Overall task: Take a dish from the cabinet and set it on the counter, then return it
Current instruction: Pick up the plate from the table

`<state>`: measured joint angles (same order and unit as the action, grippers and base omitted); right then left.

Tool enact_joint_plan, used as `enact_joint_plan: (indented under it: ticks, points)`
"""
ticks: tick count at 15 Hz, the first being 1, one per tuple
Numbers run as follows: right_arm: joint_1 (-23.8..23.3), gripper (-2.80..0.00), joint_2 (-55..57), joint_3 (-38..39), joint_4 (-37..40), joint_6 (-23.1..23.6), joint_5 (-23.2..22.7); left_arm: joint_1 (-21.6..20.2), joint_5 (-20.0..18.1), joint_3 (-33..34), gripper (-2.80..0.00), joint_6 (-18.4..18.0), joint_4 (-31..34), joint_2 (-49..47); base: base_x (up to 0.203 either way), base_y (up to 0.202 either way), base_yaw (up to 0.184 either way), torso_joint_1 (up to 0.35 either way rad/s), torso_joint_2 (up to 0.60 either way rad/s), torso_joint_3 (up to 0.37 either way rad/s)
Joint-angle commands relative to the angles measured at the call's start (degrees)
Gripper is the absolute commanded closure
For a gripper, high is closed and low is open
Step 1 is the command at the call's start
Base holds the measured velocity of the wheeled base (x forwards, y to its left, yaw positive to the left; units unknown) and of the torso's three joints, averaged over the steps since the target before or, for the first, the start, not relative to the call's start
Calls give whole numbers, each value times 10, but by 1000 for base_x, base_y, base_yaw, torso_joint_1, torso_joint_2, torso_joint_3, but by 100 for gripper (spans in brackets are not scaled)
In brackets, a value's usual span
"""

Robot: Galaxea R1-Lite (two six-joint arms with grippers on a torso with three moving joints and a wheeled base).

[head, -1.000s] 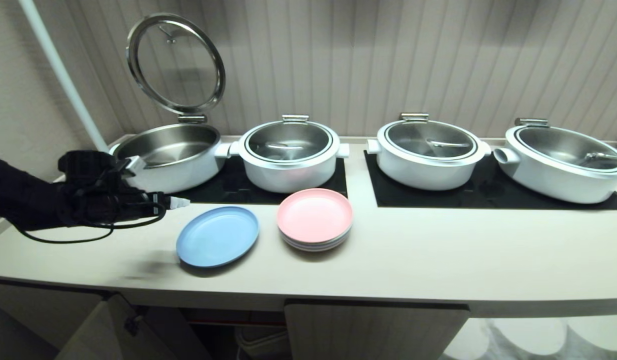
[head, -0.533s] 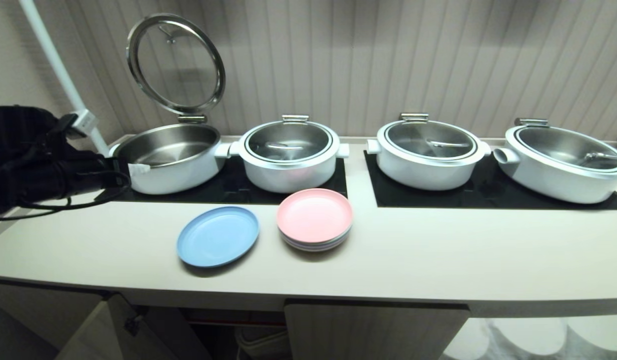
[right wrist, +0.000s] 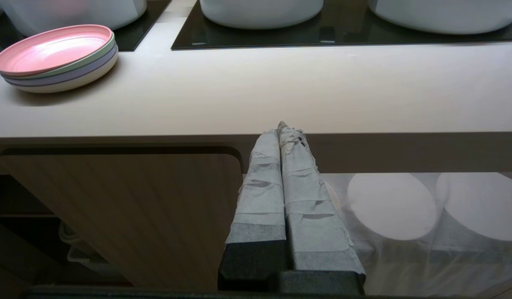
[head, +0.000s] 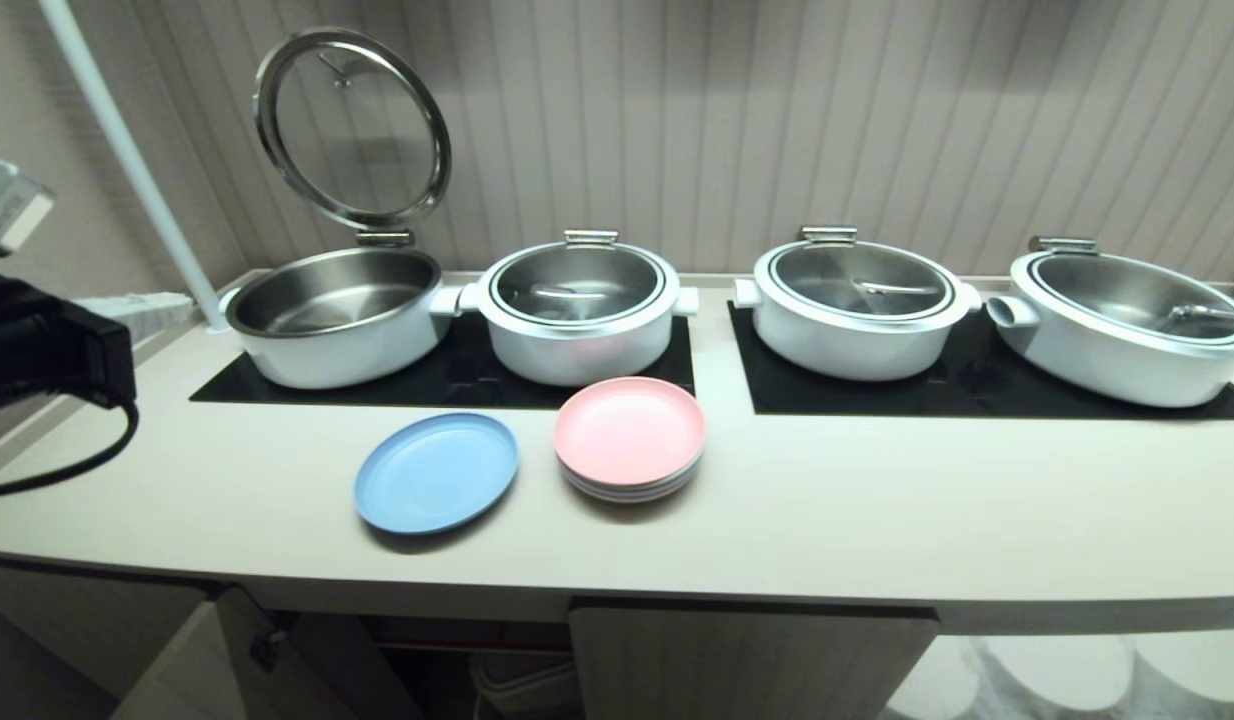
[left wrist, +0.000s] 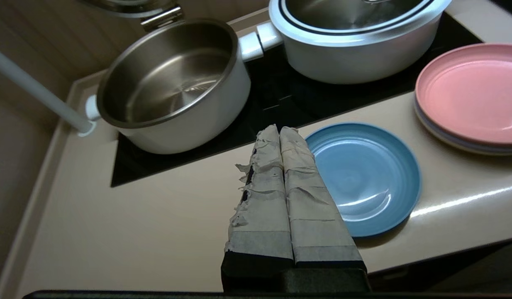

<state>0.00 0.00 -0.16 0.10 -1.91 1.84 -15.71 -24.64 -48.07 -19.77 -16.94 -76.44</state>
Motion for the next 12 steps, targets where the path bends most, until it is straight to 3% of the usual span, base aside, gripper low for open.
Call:
enact_joint_plan:
  ticks: [1, 5, 10, 12]
  points:
    - [1, 0, 0, 1, 0, 0, 0, -29, 0, 72, 0, -53, -33, 98, 0, 0, 0, 0, 0, 0]
    - [0, 0, 0, 0, 0, 0, 0, -55, 1, 175, 0, -66, -89, 223, 0, 0, 0, 0, 0, 0]
    - [1, 0, 0, 0, 0, 0, 0, -56, -5, 267, 0, -68, -88, 418, 0, 0, 0, 0, 0, 0]
    - [0, 0, 0, 1, 0, 0, 0, -56, -7, 282, 0, -70, -53, 478, 0, 0, 0, 0, 0, 0]
